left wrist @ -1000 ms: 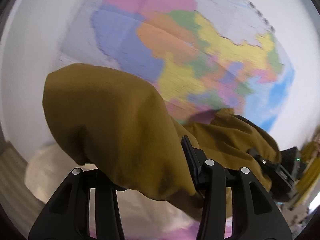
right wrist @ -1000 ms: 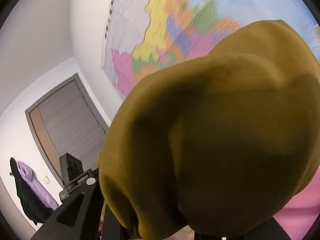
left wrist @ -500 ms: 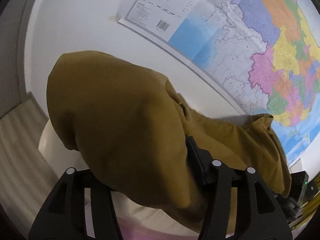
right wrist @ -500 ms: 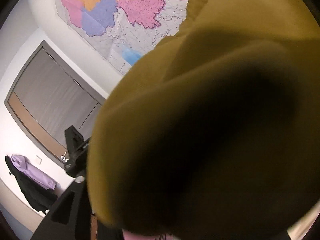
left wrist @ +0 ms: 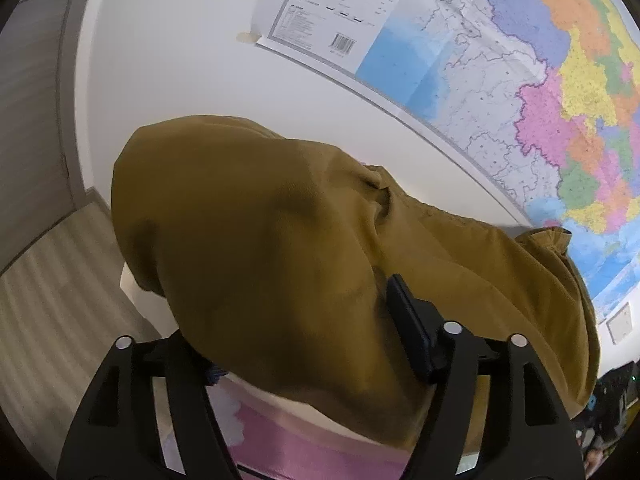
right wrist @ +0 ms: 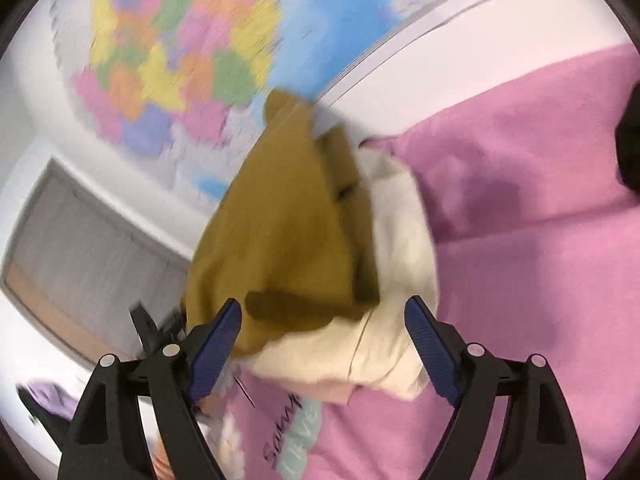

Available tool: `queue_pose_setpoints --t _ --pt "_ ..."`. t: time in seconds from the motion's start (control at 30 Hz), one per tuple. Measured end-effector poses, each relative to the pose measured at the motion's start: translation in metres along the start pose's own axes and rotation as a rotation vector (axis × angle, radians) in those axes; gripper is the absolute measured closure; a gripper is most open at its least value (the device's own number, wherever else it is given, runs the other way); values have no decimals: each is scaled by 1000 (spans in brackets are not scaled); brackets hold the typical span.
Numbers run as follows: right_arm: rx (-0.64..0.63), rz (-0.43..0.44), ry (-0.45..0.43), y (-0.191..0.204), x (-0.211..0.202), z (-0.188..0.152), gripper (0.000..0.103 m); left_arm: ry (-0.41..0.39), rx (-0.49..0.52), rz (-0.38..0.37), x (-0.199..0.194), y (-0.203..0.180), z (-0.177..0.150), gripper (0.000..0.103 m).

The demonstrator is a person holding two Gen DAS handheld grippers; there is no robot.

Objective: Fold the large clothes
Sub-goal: 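Lift the jacket bundle with both tools and carry it toward the folded clothes stack, then lower the jacket bundle onto the cream and beige clothes stack with both tools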

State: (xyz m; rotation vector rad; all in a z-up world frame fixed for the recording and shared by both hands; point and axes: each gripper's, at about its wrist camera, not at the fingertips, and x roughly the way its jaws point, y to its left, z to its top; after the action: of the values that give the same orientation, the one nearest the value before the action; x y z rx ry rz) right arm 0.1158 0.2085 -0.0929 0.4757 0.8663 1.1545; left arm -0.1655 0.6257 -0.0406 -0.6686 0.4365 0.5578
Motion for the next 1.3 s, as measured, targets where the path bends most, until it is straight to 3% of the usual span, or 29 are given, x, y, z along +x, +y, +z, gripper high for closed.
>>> queue_pose_setpoints --t 0.03,0.07,0.1,0.17,0.23,0.27,0.37,0.43,0.53,0.57,0.6,0.67,0.73,0.8,0.9,1.0,1.13,1.23,1.3 --pt "-1 10 -11 0 -1 10 21 0 12 11 -1 -2 0 31" --pt "-52 10 -19 4 -2 18 27 -2 18 20 -1 -4 0 31" --pt "-136 7 -13 11 -5 24 54 -1 21 30 -1 -5 -1 31" --pt "-264 -1 32 30 -3 20 92 8 12 41 -1 -6 -1 31" --pt "-351 -21 33 43 -10 15 97 14 17 56 -3 -5 -2 31" --pt "-336 -22 49 41 -13 14 98 20 17 63 -3 -4 -2 31" --pt "-237 -81 174 12 -4 2 98 23 10 80 -6 -5 -6 28" --pt "-244 -98 190 7 -7 -6 98 23 9 122 -8 -7 -8 25" --pt "-267 -172 203 24 -10 2 75 18 14 188 -19 -9 -14 21" --pt "-275 -205 195 28 -14 4 63 29 6 223 -25 -10 -16 17" --pt "-302 -217 171 36 -22 7 60 39 -21 241 -36 -9 -18 17" --pt "-380 -258 99 53 -40 11 57 -23 -27 222 -63 -15 -22 17" --pt "-465 -246 40 74 -46 14 52 -100 27 213 -87 -29 -26 16" --pt "-542 -235 2 96 -42 18 44 -123 99 159 -96 -45 -30 13" --pt "-622 -197 0 124 -7 28 44 -115 215 102 -84 -74 -37 13" --pt "-623 -205 44 128 49 43 45 -83 258 36 -61 -92 -40 13" --pt "-414 -204 183 78 97 59 53 -5 232 56 -20 -86 -45 13" --pt "-295 -157 224 39 92 52 53 -3 238 59 -10 -80 -52 13" --pt "-269 -161 233 33 80 50 55 -18 251 55 -13 -80 -55 13"
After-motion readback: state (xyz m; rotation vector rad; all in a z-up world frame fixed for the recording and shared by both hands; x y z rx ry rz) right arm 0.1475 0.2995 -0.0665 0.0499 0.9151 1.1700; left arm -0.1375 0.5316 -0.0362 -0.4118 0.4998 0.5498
